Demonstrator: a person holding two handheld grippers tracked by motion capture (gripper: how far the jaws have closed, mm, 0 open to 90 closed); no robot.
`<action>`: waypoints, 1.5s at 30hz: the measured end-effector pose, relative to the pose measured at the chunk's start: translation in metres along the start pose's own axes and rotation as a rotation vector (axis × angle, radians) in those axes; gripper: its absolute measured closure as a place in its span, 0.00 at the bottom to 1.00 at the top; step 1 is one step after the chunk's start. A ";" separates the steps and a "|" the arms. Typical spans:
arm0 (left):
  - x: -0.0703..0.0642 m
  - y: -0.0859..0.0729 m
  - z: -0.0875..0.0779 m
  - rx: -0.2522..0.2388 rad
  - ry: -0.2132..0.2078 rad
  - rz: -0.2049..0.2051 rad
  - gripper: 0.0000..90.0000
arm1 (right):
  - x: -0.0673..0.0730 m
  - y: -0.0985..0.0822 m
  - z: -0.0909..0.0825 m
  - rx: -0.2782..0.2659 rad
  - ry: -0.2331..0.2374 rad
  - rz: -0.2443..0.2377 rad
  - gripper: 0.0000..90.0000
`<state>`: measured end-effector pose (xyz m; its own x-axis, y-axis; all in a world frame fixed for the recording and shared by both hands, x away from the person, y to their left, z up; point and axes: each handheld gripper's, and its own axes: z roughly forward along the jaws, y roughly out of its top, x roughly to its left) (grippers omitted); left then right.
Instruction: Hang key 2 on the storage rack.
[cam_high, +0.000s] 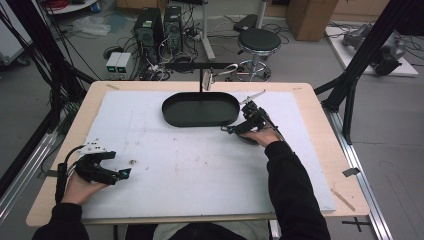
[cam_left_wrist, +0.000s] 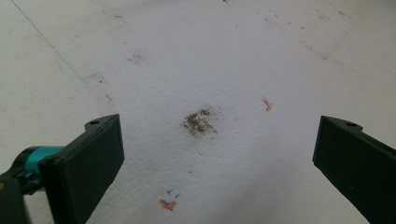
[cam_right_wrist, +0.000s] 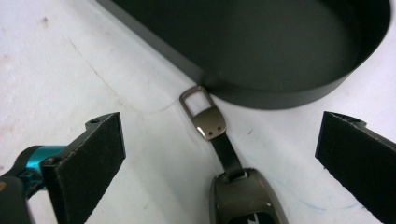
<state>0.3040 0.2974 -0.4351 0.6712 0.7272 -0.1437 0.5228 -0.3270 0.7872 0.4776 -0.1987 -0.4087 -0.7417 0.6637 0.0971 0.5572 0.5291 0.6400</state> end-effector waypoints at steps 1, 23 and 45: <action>0.000 0.000 0.000 0.000 -0.001 0.001 0.03 | 0.000 -0.001 0.002 0.012 0.004 0.003 0.01; 0.000 0.000 0.000 0.004 0.002 0.003 0.03 | -0.005 -0.007 0.017 0.128 0.039 -0.019 0.87; 0.000 0.000 0.000 0.003 0.002 0.002 0.03 | 0.003 -0.006 0.006 0.109 0.039 -0.038 0.97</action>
<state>0.3041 0.2972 -0.4354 0.6715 0.7275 -0.1411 0.5232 -0.3306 0.7854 0.4746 -0.1966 -0.4165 -0.7760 0.6219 0.1053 0.5639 0.6092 0.5575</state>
